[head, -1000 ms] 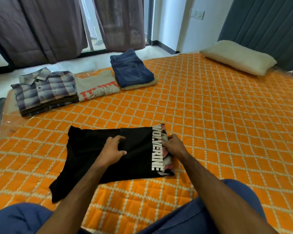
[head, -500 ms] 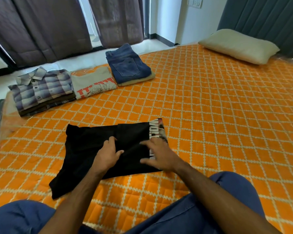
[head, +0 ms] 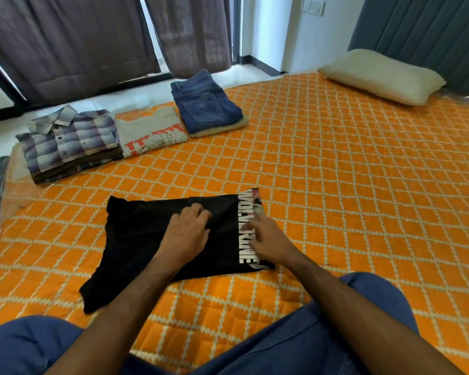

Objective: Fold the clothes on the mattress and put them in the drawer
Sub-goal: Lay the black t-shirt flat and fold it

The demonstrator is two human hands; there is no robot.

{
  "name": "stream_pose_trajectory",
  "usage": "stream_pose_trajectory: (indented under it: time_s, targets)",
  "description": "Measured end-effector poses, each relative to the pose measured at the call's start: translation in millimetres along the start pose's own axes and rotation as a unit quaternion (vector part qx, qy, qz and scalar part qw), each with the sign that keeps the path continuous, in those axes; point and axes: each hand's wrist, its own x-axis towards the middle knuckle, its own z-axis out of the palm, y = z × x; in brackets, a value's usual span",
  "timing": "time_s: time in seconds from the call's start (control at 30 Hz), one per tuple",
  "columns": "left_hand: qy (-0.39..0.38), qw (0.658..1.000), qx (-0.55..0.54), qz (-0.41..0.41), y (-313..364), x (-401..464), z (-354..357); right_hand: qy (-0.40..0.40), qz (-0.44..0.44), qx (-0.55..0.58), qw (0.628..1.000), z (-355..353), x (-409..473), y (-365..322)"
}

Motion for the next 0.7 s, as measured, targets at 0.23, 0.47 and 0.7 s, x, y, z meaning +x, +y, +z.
stream_pose_trajectory:
  time_s: [0.23, 0.47, 0.7]
  targets:
    - [-0.151, 0.983, -0.006, 0.106, 20, 31, 64, 0.066, 0.297, 0.292, 0.907, 9, 29, 27]
    - [-0.097, 0.987, -0.086, -0.09, 20, 32, 68, 0.07, 0.259, 0.459, 0.847, -6, 40, 5]
    - [0.046, 0.613, -0.753, -0.235, 47, 18, -15, -0.016, 0.139, 0.462, 0.876, -29, 62, -85]
